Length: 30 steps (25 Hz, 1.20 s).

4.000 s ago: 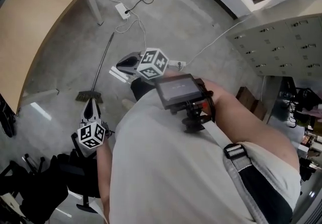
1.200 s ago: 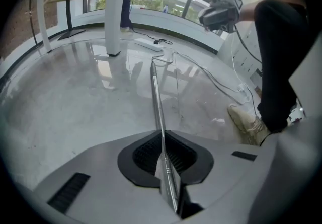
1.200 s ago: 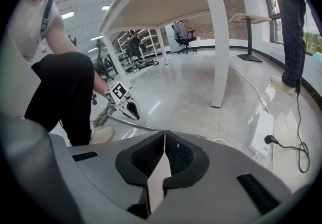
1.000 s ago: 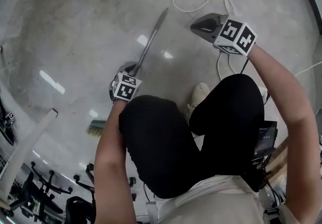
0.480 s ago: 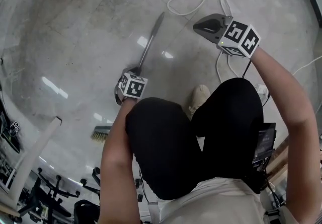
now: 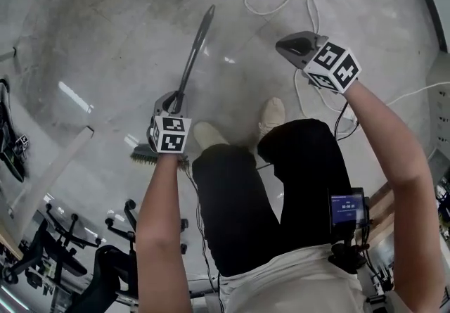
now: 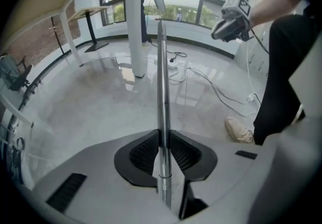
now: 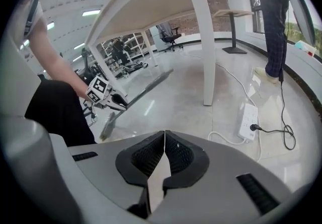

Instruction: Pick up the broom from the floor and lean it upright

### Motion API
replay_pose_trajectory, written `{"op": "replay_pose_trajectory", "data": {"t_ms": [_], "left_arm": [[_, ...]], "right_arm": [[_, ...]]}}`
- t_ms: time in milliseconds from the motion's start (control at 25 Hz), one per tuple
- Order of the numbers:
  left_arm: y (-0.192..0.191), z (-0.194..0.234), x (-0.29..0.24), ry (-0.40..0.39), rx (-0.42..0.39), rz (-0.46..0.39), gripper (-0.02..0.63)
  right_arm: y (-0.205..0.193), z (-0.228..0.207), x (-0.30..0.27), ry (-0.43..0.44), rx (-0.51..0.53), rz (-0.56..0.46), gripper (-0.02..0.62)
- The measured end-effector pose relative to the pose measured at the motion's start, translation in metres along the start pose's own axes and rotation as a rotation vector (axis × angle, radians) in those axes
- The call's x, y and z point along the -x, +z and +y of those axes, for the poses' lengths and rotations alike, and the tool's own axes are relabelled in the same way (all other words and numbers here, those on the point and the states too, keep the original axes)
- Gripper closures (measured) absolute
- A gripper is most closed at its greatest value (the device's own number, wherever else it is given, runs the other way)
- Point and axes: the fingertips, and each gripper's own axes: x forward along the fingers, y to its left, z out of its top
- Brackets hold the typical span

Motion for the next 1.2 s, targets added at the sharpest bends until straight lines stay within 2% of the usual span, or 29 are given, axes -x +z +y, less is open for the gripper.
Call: {"op": "replay_pose_trajectory", "data": {"t_ms": [200, 320, 440, 600, 760, 960, 1120, 1200], "left_arm": [[-0.002, 0.017, 0.085, 0.115, 0.044, -0.077, 0.531], [-0.01, 0.029, 0.139, 0.207, 0.11, -0.094, 0.531], [-0.03, 0.042, 0.193, 0.323, 0.23, -0.095, 0.531], [-0.047, 0.063, 0.249, 0.46, 0.422, -0.127, 0.531], [-0.062, 0.069, 0.277, 0.496, 0.593, -0.165, 0.531], [-0.063, 0.066, 0.295, 0.537, 0.777, -0.213, 0.531], [-0.057, 0.068, 0.298, 0.559, 0.953, -0.268, 0.531], [-0.053, 0.073, 0.298, 0.555, 0.999, -0.278, 0.531]], "right_arm": [[0.022, 0.04, 0.023, 0.064, 0.023, 0.041, 0.577], [0.033, 0.064, 0.039, 0.081, 0.009, 0.072, 0.577], [0.047, 0.096, 0.056, 0.118, -0.002, 0.087, 0.577], [0.06, 0.13, 0.075, 0.19, 0.036, 0.125, 0.578], [0.075, 0.154, 0.085, 0.235, 0.037, 0.141, 0.578], [0.122, 0.176, 0.092, 0.31, 0.01, 0.083, 0.577], [0.151, 0.189, 0.092, 0.349, 0.064, 0.089, 0.578], [0.159, 0.194, 0.092, 0.359, 0.083, 0.096, 0.577]]}}
